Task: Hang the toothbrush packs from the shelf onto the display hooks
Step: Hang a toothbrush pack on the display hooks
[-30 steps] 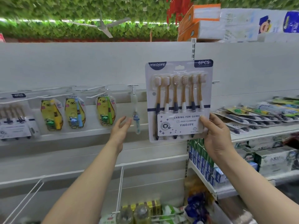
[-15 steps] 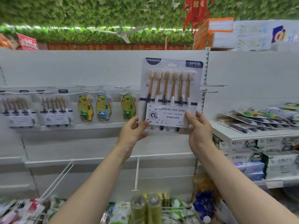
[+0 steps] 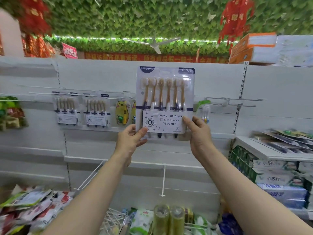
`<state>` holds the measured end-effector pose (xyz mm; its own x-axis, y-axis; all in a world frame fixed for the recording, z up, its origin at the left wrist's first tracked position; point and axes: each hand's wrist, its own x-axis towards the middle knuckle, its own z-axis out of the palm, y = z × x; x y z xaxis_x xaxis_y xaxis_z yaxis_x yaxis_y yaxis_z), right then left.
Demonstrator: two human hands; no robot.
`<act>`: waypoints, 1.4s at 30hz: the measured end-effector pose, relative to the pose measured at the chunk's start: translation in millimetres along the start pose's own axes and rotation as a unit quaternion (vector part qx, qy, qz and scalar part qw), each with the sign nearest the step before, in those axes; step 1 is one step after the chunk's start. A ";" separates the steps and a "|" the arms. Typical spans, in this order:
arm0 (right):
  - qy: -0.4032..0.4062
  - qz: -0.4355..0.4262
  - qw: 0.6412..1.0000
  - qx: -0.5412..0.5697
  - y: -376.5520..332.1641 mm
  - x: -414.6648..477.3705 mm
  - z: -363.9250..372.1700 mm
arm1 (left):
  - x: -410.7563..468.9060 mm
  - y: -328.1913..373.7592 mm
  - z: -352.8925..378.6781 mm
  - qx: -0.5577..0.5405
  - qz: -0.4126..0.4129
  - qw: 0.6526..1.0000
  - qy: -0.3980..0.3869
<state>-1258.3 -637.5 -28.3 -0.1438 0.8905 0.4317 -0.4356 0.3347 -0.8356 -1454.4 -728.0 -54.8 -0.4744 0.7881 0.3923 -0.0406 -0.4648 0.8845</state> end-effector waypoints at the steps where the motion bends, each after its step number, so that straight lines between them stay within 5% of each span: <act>1: -0.011 -0.001 1.000 -0.008 -0.3 2.8 8.7 | 0.6 2.6 -8.7 -0.003 0.001 1.000 0.011; 20: -0.162 -0.007 0.987 0.012 66.3 50.2 253.5 | 10.2 25.8 -235.4 0.079 -0.025 0.974 0.212; 42: -0.197 -0.048 0.976 -0.082 219.6 74.7 523.8 | 128.3 7.2 -512.7 0.030 -0.083 0.970 0.227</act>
<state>-1830.1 -658.9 -1.6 -0.4531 0.6763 0.5808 -0.3212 0.4839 -0.8141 -1966.4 -837.2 -127.6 -0.8049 0.5843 0.1035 -0.1054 -0.3124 0.9441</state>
